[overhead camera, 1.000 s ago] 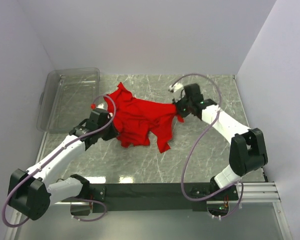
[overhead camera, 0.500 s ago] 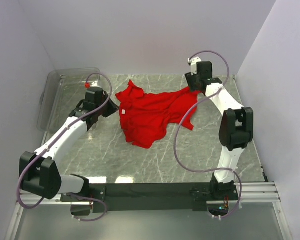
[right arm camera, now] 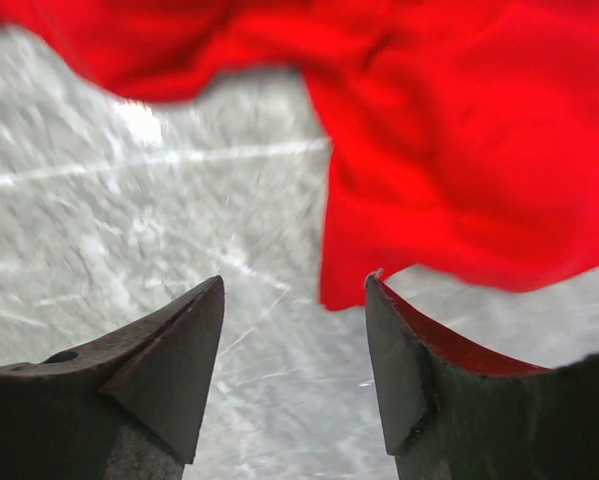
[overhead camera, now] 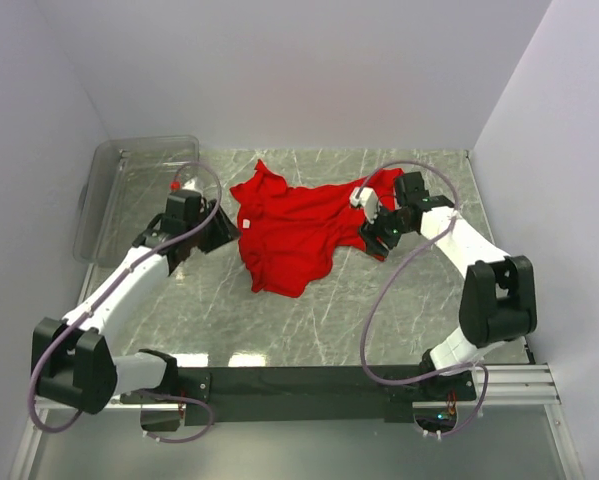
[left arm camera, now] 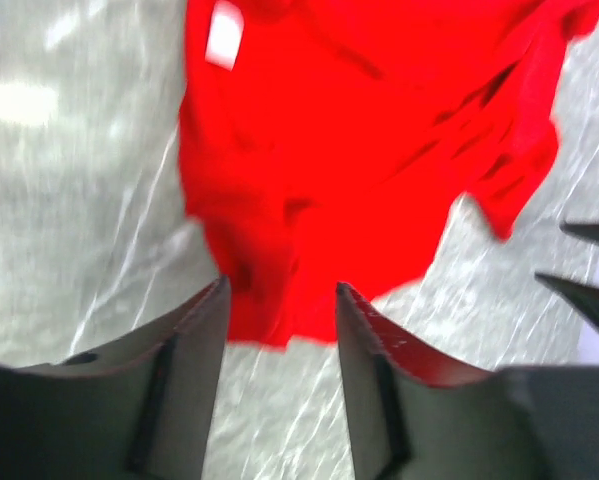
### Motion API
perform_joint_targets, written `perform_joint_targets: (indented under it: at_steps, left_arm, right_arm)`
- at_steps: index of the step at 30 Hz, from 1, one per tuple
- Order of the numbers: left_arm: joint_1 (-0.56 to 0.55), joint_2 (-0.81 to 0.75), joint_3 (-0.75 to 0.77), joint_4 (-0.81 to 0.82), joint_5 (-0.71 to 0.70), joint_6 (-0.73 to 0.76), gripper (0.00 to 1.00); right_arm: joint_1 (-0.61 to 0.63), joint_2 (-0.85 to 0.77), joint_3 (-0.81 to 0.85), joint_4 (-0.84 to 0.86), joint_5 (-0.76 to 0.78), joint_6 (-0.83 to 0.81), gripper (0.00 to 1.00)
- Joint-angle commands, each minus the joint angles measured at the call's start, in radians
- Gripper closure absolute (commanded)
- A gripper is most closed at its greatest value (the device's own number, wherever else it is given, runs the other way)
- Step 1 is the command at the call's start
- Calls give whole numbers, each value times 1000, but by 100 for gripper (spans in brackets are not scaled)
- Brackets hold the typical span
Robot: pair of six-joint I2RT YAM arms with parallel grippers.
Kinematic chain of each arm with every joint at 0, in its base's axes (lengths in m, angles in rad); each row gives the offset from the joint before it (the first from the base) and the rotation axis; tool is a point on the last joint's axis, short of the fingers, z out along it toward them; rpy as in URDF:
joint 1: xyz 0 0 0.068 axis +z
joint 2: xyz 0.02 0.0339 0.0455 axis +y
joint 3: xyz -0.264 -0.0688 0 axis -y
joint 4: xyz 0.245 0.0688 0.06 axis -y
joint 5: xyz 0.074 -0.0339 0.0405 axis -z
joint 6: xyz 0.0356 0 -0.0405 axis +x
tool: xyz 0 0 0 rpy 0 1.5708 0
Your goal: Fold and stack the t-shirts
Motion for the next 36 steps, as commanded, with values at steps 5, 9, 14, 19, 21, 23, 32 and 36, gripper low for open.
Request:
perform_joint_targets:
  at_steps: [5,9,14,19,21,23,32,36]
  left_arm:
    - [-12,-72,-185,69,132,-57,42]
    - [-61,-7,-187,145,136,-87,38]
    - [-121,122,-130,126,69,-57,38]
    - [-154,191,-76,93,18,-38,41]
    - [-166,214,-66,106,11,-46,48]
    - [-170,234,-61,118,12,-60,62]
    - [-169,174,-65,35,-35,-57,99]
    - [-148,82,-154,-18,-37,-52,99]
  right_arm:
    - [8,64,-35,23,173,83,36]
    - [8,98,-36,38,216,115,38]
    - [11,150,-39,60,224,148,42]
    - [10,158,-55,89,242,171,49]
    - [11,156,-58,92,244,175,56]
    - [10,159,-55,89,248,183,67]
    - [-39,69,-114,52,282,157,100]
    - [-108,6,-162,29,299,129,100]
